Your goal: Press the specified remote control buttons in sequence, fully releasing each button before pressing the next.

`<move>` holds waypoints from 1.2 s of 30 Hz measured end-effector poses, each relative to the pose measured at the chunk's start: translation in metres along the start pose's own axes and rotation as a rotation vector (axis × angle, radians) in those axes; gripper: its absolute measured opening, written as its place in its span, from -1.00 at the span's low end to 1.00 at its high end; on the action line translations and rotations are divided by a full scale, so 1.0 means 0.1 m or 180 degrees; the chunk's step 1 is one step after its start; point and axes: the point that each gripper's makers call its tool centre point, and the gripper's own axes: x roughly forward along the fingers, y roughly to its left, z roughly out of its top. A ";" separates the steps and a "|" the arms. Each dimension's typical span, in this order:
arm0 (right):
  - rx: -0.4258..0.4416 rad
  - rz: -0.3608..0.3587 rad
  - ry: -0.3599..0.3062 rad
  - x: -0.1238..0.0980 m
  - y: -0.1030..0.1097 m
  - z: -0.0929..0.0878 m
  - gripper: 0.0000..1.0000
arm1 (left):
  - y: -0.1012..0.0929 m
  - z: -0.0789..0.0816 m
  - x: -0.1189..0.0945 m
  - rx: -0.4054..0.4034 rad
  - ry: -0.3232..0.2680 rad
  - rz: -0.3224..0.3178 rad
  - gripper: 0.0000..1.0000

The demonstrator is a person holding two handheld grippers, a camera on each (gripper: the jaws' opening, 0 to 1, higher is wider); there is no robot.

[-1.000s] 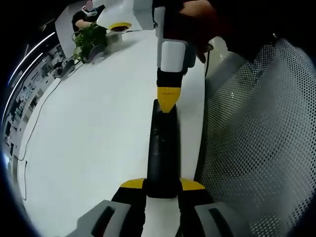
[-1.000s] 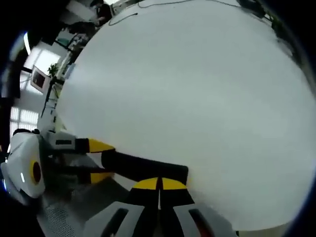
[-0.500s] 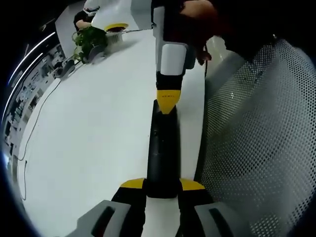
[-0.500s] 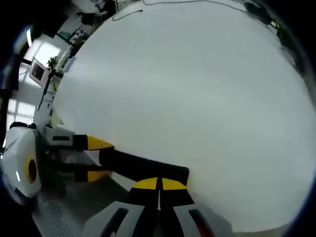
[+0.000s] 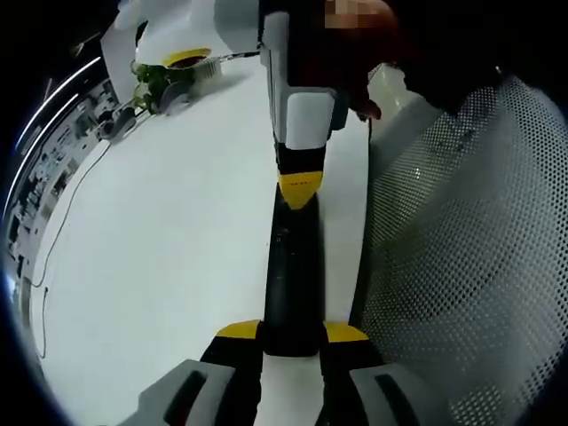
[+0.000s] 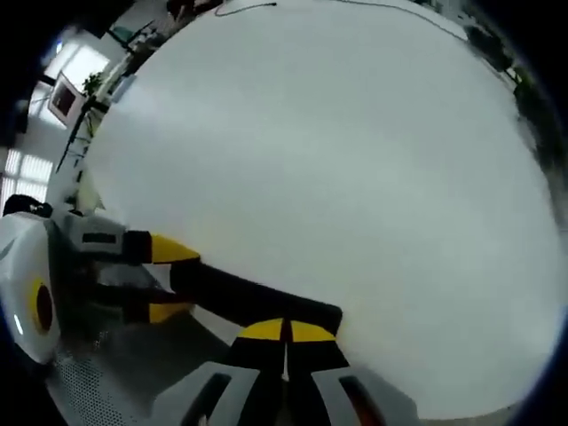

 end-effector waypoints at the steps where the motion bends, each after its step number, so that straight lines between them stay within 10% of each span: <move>1: -0.0018 0.0019 -0.0014 0.00 0.00 0.00 -1.00 | 0.00 0.00 0.00 0.0003 0.0002 -0.0001 -0.51; 22: 0.0366 0.0452 -0.0517 -0.14 0.07 0.18 -1.00 | 0.00 0.00 0.00 -0.0016 -0.0043 0.0019 -0.51; 36: 0.0417 0.0508 -0.0411 -0.07 0.10 0.14 -1.00 | 0.00 -0.01 -0.01 -0.0012 -0.0028 0.0021 -0.51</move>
